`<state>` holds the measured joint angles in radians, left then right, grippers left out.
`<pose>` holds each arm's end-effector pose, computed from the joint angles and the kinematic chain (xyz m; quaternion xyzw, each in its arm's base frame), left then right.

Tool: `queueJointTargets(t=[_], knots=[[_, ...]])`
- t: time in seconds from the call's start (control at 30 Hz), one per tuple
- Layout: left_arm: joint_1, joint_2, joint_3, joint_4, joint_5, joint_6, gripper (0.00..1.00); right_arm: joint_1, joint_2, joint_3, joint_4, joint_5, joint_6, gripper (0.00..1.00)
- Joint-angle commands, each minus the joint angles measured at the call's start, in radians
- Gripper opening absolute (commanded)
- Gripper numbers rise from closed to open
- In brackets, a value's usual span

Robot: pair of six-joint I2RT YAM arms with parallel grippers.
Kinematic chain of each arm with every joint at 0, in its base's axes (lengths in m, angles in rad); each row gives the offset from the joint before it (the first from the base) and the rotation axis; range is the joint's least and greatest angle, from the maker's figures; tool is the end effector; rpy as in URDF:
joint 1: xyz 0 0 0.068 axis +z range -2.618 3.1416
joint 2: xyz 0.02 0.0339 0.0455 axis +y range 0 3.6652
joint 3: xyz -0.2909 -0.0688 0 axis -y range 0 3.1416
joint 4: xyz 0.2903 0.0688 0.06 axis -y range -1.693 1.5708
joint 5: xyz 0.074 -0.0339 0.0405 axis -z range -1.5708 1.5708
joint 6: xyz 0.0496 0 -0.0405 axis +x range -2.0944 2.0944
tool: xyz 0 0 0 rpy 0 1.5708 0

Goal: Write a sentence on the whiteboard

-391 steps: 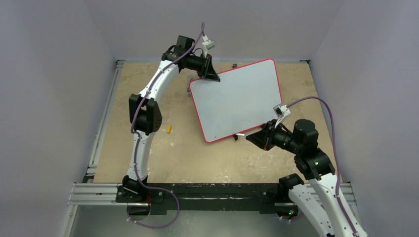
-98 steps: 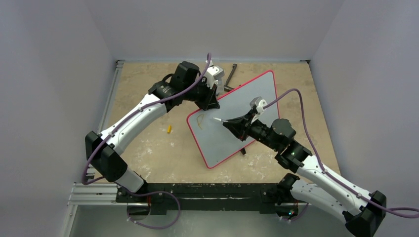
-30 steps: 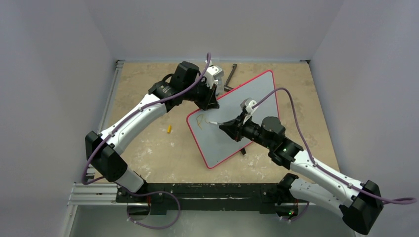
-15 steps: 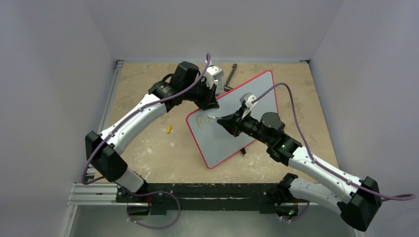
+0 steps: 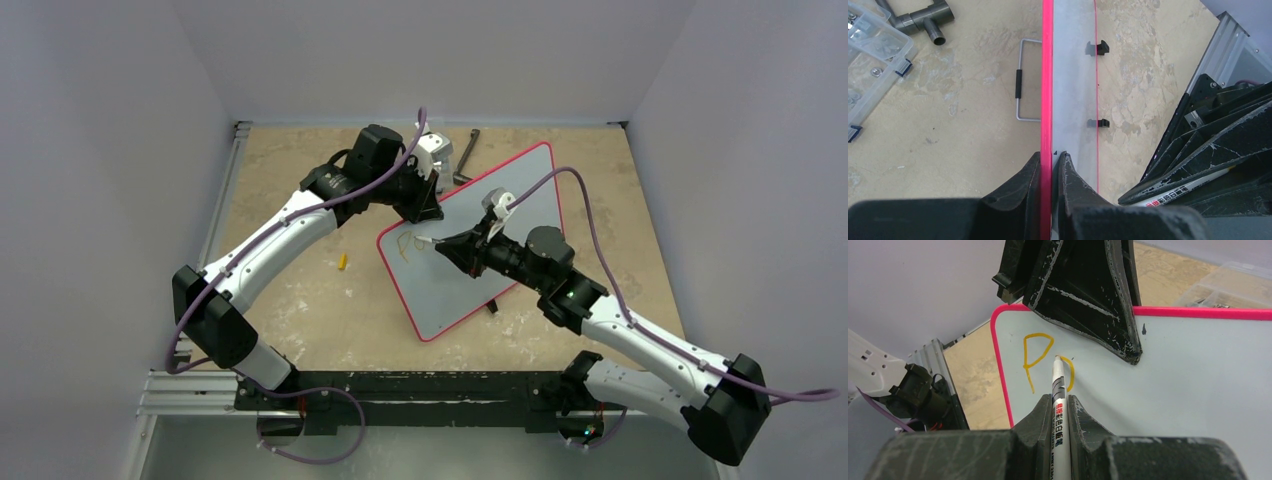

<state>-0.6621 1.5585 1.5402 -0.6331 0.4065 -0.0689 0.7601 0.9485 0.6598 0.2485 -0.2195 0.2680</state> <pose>0.3057 -0.2631 0.3866 0.3422 0.8132 -0.3243 0.3412 0.1869 0.1926 0.3198 -0.2482 0.6768 0.4074 0.5608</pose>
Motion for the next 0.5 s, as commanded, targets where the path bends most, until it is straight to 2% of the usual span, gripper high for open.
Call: queueJointTargets(t=[0.0,0.27,0.47], knots=[[-0.019,0.016,-0.032,-0.108,-0.064,0.078,0.0,-0.004,-0.014,-0.004,-0.025,0.033,-0.011,0.0],[-0.019,0.014,-0.031,-0.107,-0.063,0.077,0.0,-0.004,-0.027,-0.022,-0.041,0.023,-0.005,0.0],[-0.019,0.015,-0.031,-0.107,-0.064,0.078,0.0,-0.005,-0.053,0.001,-0.036,-0.042,-0.007,0.0]])
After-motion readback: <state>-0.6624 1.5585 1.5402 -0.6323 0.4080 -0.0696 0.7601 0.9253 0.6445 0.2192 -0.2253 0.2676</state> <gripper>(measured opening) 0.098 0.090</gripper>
